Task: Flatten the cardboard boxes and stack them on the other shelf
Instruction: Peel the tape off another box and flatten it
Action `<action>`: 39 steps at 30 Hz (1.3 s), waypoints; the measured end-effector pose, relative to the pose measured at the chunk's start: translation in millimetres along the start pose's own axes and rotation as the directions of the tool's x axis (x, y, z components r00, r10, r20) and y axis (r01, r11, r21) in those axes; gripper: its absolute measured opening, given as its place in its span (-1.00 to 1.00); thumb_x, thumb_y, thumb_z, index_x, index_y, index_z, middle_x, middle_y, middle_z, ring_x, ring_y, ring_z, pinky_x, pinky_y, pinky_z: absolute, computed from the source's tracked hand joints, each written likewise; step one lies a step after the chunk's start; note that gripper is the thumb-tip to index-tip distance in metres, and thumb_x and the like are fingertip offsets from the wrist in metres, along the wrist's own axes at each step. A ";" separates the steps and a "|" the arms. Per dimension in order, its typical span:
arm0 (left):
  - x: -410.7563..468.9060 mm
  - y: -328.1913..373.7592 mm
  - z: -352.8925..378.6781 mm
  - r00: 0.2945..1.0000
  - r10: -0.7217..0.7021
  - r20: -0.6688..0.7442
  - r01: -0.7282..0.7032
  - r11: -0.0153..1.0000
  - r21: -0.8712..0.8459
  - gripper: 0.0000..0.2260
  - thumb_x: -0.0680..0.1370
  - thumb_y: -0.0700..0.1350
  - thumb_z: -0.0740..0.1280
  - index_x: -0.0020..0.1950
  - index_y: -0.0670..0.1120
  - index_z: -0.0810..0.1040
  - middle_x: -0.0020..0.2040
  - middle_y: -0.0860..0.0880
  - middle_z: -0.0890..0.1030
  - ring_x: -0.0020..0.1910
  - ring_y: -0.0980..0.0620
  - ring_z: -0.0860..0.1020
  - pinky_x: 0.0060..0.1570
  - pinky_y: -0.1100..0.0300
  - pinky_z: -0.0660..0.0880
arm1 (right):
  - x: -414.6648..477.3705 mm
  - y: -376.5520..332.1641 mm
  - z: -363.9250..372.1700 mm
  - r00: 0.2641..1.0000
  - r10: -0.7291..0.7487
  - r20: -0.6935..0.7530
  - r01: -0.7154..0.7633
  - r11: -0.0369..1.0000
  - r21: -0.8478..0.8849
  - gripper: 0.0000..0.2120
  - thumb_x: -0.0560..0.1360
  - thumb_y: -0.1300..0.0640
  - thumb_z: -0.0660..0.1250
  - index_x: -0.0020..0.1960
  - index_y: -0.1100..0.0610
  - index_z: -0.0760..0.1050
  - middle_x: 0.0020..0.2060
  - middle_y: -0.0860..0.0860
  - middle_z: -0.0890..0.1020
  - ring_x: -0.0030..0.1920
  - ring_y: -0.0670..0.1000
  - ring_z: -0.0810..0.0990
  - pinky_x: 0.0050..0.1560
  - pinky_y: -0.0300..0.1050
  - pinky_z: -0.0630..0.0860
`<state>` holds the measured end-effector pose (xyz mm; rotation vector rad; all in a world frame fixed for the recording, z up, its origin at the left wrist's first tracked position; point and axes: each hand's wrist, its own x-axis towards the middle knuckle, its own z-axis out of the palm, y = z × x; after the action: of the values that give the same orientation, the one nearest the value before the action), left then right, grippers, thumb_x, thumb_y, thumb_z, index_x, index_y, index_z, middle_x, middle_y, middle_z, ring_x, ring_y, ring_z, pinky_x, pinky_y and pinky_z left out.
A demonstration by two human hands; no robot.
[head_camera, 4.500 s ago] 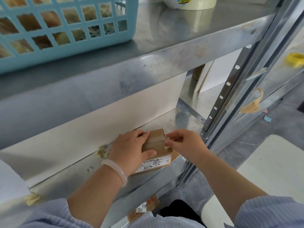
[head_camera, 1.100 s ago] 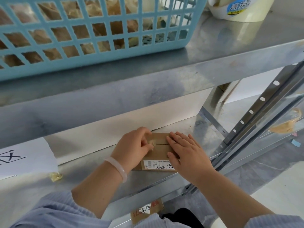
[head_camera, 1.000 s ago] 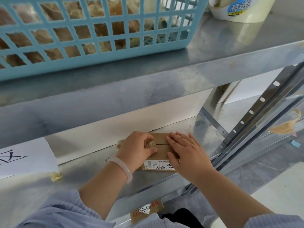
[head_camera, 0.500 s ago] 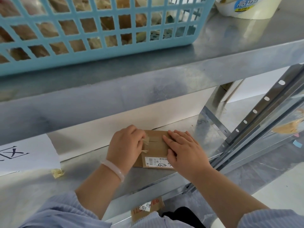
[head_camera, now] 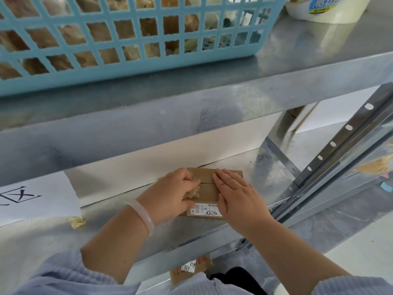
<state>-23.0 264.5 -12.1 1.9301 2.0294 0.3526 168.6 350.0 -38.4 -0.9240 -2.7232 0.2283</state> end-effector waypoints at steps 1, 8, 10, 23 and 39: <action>0.9 -0.5 -2.2 1.000 -0.003 -0.004 0.003 1.000 0.016 -0.53 0.51 0.00 0.39 0.41 0.01 0.43 0.13 0.07 0.43 0.06 0.11 0.41 0.10 0.29 0.33 | 0.1 0.1 0.1 1.000 0.002 0.002 -0.002 1.000 0.006 -0.58 0.58 0.10 0.22 0.43 0.12 0.40 0.41 0.02 0.43 0.45 0.01 0.33 0.47 -0.09 -0.02; 1.5 -0.1 -7.0 0.986 0.015 -0.168 -0.012 1.000 0.018 -0.89 0.52 -0.10 0.35 0.02 -0.02 0.62 -0.12 0.09 0.49 -0.10 0.02 0.54 -0.14 0.24 0.37 | -0.8 4.1 2.8 1.000 -0.008 0.002 0.007 0.999 0.032 -0.58 0.59 0.10 0.19 0.43 0.11 0.40 0.41 0.01 0.42 0.46 0.01 0.32 0.49 -0.08 0.09; 1.1 -1.1 -6.7 0.981 0.041 -0.190 -0.035 0.999 0.038 -0.90 0.52 -0.15 0.31 -0.02 -0.04 0.61 -0.10 0.05 0.53 -0.14 0.01 0.55 -0.14 0.18 0.45 | -1.9 3.7 2.7 0.999 -0.006 -0.046 0.008 0.999 0.051 -0.61 0.56 0.11 0.19 0.37 0.14 0.47 0.35 0.05 0.50 0.40 0.06 0.42 0.45 0.03 0.26; -6.1 -12.3 -1.5 0.917 0.164 -0.365 -0.150 0.986 0.066 -0.83 0.49 -0.22 0.43 0.07 -0.15 0.68 -0.02 -0.05 0.66 -0.09 -0.01 0.63 -0.08 0.13 0.58 | -1.6 2.1 5.5 0.994 -0.008 -0.110 0.009 1.000 0.011 -0.54 0.54 0.03 0.05 0.29 0.13 0.55 0.28 0.05 0.57 0.32 0.06 0.50 0.39 0.04 0.30; 6.4 -18.1 10.6 0.940 0.120 -0.320 -0.121 0.992 0.016 -0.88 0.53 -0.24 0.34 0.05 -0.12 0.59 -0.06 -0.02 0.58 -0.09 0.00 0.53 -0.08 0.12 0.49 | -1.6 4.5 6.3 0.992 -0.030 -0.125 0.035 0.999 0.036 -0.64 0.54 0.14 0.23 0.30 0.16 0.54 0.28 0.07 0.56 0.33 0.08 0.50 0.37 0.11 0.39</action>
<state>-35.8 269.5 -29.2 2.1147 2.1000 0.7442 170.6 352.1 -45.8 -0.8537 -2.6081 0.2081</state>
